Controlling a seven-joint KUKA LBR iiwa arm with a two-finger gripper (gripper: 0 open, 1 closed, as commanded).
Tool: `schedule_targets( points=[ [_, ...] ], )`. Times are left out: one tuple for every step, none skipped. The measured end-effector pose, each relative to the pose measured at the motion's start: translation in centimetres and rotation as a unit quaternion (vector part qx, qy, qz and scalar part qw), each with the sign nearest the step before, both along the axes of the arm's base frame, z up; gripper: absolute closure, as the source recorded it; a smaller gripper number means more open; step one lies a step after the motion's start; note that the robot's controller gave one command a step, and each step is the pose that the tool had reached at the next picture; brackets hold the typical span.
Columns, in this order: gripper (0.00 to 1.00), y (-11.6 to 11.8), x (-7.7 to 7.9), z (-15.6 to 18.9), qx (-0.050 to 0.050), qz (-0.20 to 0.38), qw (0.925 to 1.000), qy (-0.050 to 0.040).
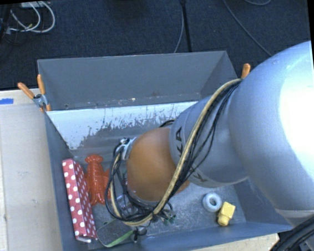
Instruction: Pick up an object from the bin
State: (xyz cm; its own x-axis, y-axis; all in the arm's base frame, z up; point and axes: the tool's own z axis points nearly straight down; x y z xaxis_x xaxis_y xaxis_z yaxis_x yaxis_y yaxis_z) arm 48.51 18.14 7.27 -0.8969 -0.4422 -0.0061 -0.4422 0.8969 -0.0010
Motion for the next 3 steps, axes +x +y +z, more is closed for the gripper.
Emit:
schedule_targets(
  points=[
    [1.0, 0.0, 0.0, 0.0, 0.0, 0.0, 1.0, 0.0],
    [1.0, -1.0, 0.4, -0.1, 0.001, 0.022, 0.9998, -0.0002],
    [1.0, 1.3, -0.4, 14.8, 0.0, 0.043, 0.9991, -0.0003]
  ],
)
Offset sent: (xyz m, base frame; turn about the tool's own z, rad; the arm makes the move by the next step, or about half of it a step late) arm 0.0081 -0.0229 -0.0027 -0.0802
